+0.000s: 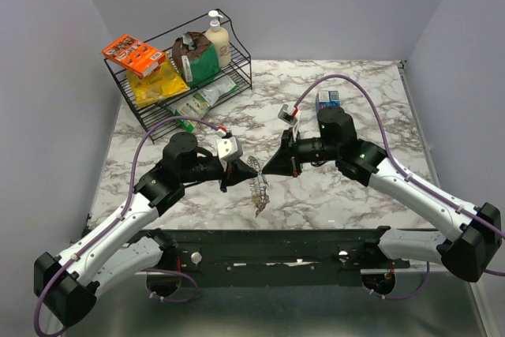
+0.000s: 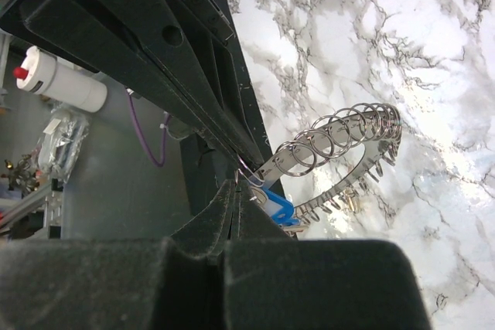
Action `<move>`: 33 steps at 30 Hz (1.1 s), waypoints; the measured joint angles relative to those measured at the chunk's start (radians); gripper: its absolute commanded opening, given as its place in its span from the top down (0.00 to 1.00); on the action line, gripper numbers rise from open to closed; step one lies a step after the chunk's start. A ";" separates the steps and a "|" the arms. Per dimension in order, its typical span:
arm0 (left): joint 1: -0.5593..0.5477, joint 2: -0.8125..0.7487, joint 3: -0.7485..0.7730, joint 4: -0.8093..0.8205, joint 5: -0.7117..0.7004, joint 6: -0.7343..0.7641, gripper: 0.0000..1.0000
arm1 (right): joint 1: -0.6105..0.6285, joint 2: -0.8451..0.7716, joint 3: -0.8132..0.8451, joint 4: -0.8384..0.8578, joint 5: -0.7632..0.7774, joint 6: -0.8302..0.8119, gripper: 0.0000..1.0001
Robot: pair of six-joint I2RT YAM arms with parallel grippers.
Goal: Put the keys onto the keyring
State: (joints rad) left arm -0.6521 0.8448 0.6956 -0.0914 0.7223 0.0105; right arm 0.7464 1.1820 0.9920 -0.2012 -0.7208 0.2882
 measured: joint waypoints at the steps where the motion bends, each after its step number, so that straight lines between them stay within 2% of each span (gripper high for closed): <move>1: 0.000 0.000 0.000 0.000 0.000 0.000 1.00 | 0.000 0.001 0.000 0.000 0.002 0.000 0.99; 33: 0.000 -0.013 0.000 0.000 0.000 0.000 1.00 | 0.006 0.013 -0.002 -0.002 0.059 0.011 0.99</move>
State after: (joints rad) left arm -0.6518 0.8322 0.6952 -0.0917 0.7227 0.0105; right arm 0.7521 1.1954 0.9905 -0.2035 -0.6617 0.2993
